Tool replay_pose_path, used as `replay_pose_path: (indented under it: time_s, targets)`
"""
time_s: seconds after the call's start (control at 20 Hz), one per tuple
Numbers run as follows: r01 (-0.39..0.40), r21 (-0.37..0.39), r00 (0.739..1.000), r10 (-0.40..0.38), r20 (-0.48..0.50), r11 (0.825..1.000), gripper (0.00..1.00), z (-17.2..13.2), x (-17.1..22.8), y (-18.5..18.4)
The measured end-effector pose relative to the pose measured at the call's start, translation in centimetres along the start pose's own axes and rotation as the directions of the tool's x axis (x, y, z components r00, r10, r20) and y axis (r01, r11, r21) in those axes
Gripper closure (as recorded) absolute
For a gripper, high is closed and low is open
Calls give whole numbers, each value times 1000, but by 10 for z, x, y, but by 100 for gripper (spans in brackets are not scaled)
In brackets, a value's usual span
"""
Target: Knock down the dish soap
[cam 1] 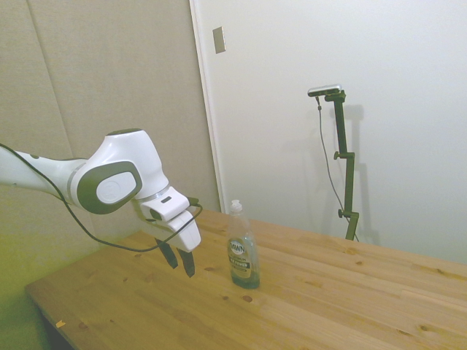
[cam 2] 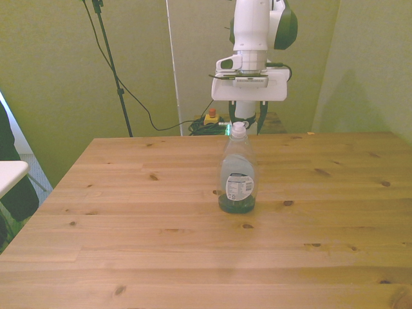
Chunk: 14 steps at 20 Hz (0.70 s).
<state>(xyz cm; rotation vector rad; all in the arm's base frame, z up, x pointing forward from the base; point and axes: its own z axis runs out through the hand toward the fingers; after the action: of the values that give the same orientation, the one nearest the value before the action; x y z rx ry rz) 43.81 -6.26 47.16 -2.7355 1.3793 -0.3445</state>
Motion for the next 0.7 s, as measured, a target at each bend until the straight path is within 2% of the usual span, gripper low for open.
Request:
replay_pose_path:
  time_s: [0.7]
  targets:
    - [-111, 24, 993, 112, -34, 994, 100, 20, 70, -40]
